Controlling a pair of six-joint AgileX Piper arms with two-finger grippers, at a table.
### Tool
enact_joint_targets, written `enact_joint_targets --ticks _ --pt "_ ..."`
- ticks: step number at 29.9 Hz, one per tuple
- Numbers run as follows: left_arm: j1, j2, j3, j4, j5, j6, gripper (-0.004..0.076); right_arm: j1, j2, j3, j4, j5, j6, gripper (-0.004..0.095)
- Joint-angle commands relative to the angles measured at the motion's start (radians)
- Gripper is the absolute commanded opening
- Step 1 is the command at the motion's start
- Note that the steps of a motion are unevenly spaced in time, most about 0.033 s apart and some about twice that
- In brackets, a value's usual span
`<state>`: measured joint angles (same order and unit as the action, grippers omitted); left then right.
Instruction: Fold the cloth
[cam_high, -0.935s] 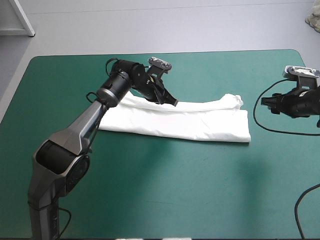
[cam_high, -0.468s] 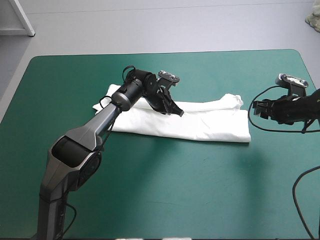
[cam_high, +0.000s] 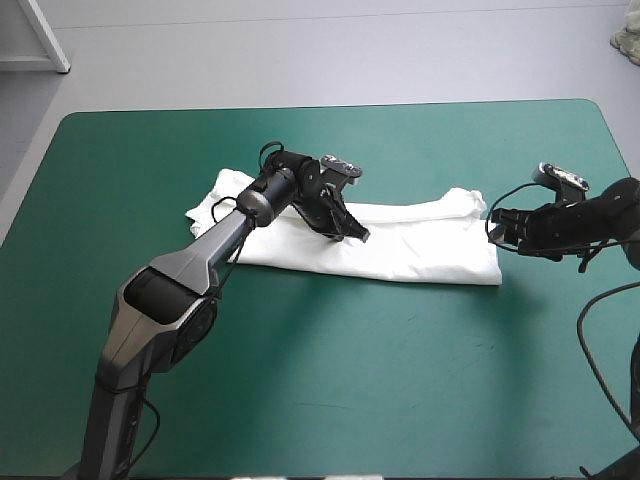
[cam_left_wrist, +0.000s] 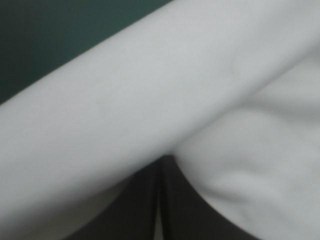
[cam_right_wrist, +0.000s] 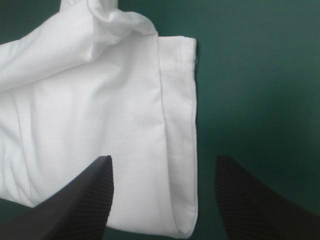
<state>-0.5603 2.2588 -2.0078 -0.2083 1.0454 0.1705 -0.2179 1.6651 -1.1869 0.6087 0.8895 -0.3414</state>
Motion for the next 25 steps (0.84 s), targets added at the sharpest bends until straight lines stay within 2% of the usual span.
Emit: enact_joint_targets --ticks 1,14,21,25 --pt "-0.013 -0.017 -0.014 -0.017 -0.007 -0.012 0.0019 -0.009 -0.006 -0.026 0.043 -0.001 -0.014 0.0567" --pt "-0.046 -0.008 -0.014 -0.007 -0.027 -0.006 0.0019 -0.001 0.135 -0.026 0.192 0.012 -0.070 0.0567" --pt "-0.046 -0.008 -0.014 0.024 -0.025 -0.006 0.0019 0.079 0.135 -0.026 0.123 0.008 -0.042 0.0567" --pt "-0.046 -0.008 -0.014 0.024 -0.024 -0.006 0.0019 0.168 0.135 -0.026 -0.038 -0.043 0.060 0.0561"
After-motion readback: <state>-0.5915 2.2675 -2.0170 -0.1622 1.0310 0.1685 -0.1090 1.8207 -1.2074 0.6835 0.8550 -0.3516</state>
